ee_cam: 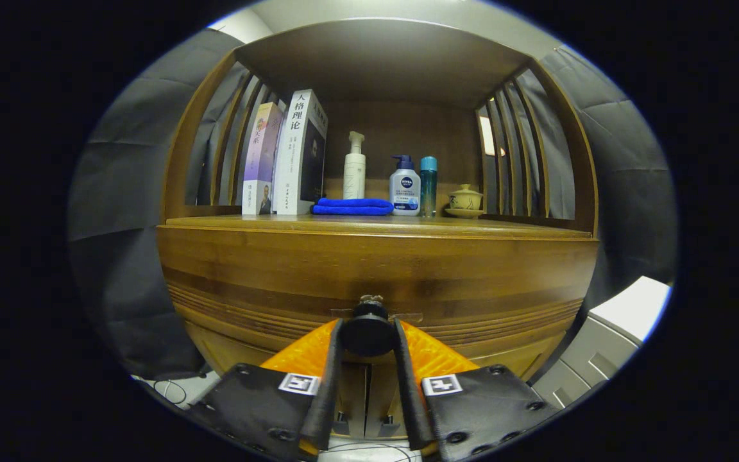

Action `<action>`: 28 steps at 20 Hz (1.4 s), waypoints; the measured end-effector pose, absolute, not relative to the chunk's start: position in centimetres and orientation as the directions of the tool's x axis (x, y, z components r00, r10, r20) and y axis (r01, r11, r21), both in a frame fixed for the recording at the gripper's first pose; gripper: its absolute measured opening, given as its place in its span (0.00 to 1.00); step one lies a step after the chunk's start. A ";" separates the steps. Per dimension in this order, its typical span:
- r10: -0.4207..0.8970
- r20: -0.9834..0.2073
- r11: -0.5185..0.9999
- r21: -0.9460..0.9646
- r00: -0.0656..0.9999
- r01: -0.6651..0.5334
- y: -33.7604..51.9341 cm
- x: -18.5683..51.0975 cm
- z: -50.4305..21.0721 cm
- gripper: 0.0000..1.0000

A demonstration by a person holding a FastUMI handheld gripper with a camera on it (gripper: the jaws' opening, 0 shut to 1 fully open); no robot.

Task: Pull open the drawer, take out the items inside it, and place them on the countertop above the cabinet.

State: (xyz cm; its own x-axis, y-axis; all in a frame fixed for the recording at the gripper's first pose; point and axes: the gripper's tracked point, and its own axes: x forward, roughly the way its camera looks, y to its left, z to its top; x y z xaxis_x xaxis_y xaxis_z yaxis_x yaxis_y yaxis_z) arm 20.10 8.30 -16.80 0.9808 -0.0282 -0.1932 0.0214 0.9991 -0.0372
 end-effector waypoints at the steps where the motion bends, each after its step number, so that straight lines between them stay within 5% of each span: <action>1: -0.033 -0.200 0.999 -0.046 0.979 0.025 8.2 20.0 -16.8 0.39; 4: -0.040 -0.212 0.999 -0.026 0.976 0.035 8.2 20.0 -16.7 0.29; 28: 0.053 -0.239 0.998 -0.017 0.970 -0.058 8.1 7.1 -16.0 0.29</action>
State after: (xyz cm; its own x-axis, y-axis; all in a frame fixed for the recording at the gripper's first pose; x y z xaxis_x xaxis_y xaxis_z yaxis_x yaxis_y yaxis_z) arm 7.13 8.11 -16.00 0.9697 0.0528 -0.2386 -0.0585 0.9982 -0.0166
